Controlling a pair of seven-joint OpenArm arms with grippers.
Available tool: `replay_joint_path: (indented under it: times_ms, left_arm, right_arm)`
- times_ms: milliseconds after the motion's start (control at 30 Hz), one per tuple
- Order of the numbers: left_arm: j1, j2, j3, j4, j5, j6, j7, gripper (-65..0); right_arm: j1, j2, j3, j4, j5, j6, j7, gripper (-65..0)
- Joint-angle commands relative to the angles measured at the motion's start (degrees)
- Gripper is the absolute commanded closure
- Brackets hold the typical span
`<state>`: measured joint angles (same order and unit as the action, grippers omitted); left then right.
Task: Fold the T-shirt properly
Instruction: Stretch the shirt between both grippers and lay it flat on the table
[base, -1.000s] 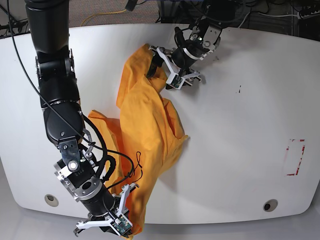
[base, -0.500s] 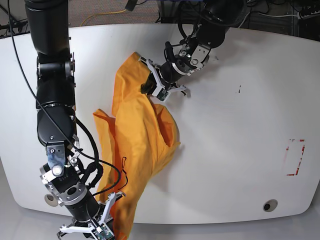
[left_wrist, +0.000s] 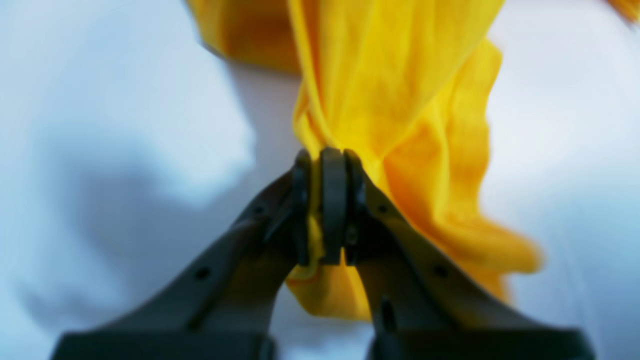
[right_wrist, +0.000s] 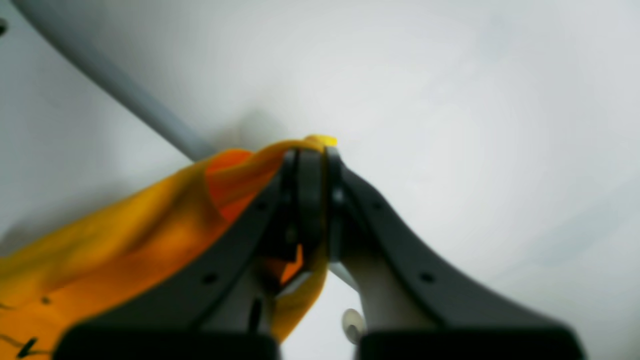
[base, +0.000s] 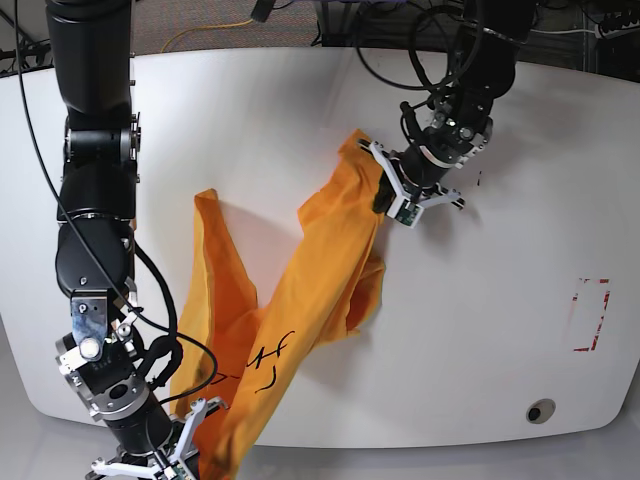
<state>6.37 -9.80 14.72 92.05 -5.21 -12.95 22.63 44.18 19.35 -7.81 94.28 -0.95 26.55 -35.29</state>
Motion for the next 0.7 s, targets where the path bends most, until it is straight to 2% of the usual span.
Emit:
replay_joint_path:
  times_ms: [0, 200, 400, 533, 667]
  left_arm:
    - [-1.1, -3.1, -3.0, 3.0, -0.2, 0.3, -1.1, 0.0]
    - [-1.9, -8.4, -10.4, 8.5, -2.1, 0.2, -1.0, 0.0]
    - [-4.8, -16.4, -16.6, 12.5, -11.9, 0.2, -0.7, 0.0]
    - [-5.7, -21.4, -22.3, 15.2, -17.2, 0.2, 1.7, 0.0]
    - [-8.7, -26.5, -26.8, 16.3, -22.9, 0.2, 2.0, 0.0]
  right_arm:
    - [3.9, 0.6, 0.6, -0.2, 0.0, -1.1, 1.7, 0.0]
    - [7.3, 0.7, 0.5, -6.9, 0.0, -1.1, 1.8, 0.0]
    - [12.2, 0.5, 0.4, -14.8, 0.0, -1.1, 2.0, 0.0]
    - [14.3, 0.5, 0.3, -15.3, 0.0, -1.0, 2.0, 0.0]
    - [17.2, 0.4, 0.3, -15.2, 0.0, 1.6, 1.8, 0.0]
